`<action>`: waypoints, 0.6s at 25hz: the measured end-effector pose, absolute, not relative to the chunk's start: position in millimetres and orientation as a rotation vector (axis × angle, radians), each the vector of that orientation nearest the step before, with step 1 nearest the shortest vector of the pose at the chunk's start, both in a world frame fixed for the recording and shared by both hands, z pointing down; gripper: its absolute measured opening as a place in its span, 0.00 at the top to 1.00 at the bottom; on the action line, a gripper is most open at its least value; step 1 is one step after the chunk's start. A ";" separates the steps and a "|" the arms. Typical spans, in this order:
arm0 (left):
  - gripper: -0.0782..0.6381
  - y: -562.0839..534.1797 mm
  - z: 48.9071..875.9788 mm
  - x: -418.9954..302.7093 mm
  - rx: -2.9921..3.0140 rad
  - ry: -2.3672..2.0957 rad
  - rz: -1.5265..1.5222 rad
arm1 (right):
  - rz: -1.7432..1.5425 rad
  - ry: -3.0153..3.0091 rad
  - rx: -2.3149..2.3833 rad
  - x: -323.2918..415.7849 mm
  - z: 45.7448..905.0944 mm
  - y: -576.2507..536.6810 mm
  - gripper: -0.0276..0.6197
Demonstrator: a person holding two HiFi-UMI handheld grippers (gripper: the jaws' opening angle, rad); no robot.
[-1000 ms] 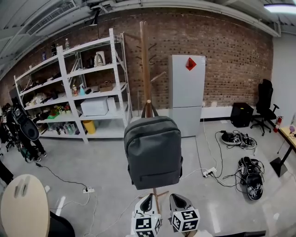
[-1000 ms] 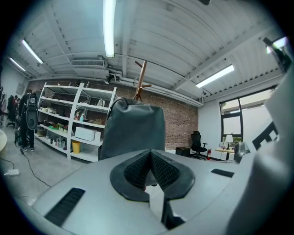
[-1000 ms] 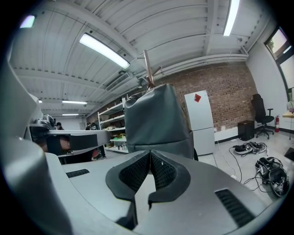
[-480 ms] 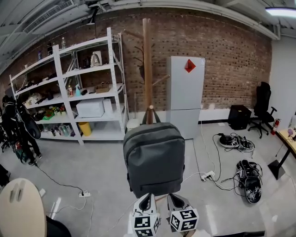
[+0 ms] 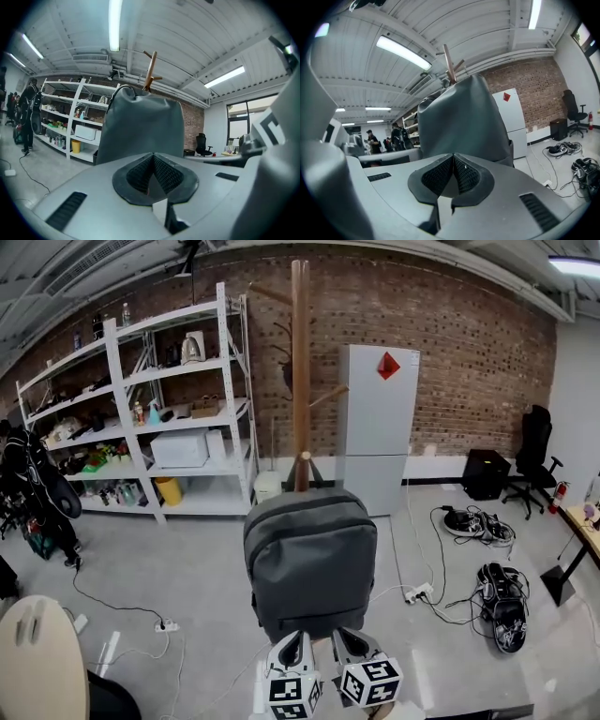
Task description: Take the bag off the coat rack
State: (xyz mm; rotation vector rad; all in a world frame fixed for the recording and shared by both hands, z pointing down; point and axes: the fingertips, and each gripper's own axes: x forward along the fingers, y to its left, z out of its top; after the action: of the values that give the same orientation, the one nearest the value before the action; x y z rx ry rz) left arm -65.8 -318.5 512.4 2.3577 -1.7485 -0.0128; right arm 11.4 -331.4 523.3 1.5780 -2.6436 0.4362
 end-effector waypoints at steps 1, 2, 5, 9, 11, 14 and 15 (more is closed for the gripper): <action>0.89 -318.8 510.8 -67.0 2.354 -1.753 -0.015 | 0.439 -2.677 1.567 9.4 512.0 -332.5 0.94; 0.89 -319.2 508.8 -68.4 2.352 -1.761 -0.018 | 0.426 -2.712 1.555 7.2 499.1 -333.8 0.94; 0.89 -321.1 505.1 -70.8 2.339 -1.786 -0.023 | 0.401 -2.815 1.510 2.6 464.0 -342.3 0.94; 0.89 -318.4 500.6 -65.6 2.338 -1.784 -0.023 | 0.369 -2.919 1.444 0.5 418.0 -359.7 0.94; 0.89 -316.7 499.7 -64.0 2.339 -1.779 -0.017 | 0.300 -2.942 1.440 0.8 394.8 -368.3 0.94; 0.89 -315.0 499.0 -63.5 2.343 -1.779 -0.014 | 0.223 -2.967 1.440 2.3 367.2 -378.7 0.94; 0.89 -314.6 498.8 -63.6 2.343 -1.779 -0.015 | 0.195 -2.971 1.439 2.8 359.4 -381.4 0.94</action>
State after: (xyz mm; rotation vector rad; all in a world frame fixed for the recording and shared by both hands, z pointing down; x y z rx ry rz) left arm -63.6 -314.6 498.8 2.3434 -1.7795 -0.0152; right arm 2.8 -381.4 359.4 1.4389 -2.9706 0.1952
